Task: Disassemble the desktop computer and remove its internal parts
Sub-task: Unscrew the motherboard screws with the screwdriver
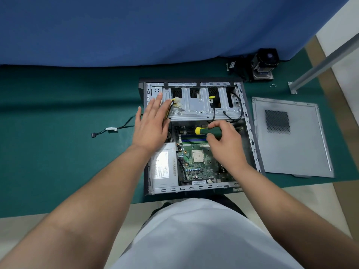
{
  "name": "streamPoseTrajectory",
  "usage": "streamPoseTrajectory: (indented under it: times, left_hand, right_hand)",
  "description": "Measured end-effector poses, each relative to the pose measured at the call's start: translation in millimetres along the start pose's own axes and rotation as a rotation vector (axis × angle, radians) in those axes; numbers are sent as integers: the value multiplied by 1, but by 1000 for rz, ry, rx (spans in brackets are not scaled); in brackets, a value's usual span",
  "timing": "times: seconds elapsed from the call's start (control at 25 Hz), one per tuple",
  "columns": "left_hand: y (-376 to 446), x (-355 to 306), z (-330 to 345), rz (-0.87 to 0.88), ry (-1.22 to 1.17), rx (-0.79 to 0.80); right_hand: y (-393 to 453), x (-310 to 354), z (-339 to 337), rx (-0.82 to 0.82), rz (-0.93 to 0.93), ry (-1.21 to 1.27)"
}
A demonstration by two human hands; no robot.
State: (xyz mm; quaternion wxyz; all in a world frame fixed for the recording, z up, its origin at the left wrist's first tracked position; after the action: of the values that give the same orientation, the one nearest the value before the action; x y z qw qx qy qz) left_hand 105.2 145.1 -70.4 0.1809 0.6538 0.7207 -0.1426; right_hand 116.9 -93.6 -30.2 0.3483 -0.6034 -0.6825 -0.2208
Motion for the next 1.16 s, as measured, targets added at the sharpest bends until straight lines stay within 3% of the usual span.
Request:
streamPoseTrajectory:
  times: [0.12,0.24,0.48,0.56,0.64,0.72,0.92,1.16]
  left_hand:
    - [-11,-25,0,215,191,0]
    - [-26,-50,4,360,168,42]
    - [-19,-55,-8,288,68,-7]
    - [-12,-41,-18,241,63,-70]
    - [-8,-28,-20,217,12,-103]
    - [-6,-20,-12,145,-51,-59]
    - [-2,-5,0,58,-122,-58]
    - [1,-4,0,65,-107,-99]
  right_hand:
    - [-12,-4,-32,-102,89,162]
    - [-16,-6,-44,-111,159,375]
    - [-7,3,-20,28,142,746]
    - [-10,-6,-11,68,170,623]
    - [-19,-21,-4,125,209,338]
    - [-25,-32,7,205,201,161]
    - [5,-38,47,347,47,-78]
    - [61,-46,106,329,-140,-316]
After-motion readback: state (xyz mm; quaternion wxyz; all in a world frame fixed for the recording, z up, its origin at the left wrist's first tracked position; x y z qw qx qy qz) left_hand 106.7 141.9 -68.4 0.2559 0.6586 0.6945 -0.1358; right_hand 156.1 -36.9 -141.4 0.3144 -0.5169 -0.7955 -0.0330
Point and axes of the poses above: each hand's wrist, its own y-axis towards the middle knuckle, its own z-axis out of the palm, x = y × z, the point moved 8 cm from there along y, towards the middle knuckle, and after that the axes turned 1 degree about x, right-handed, at the moved point
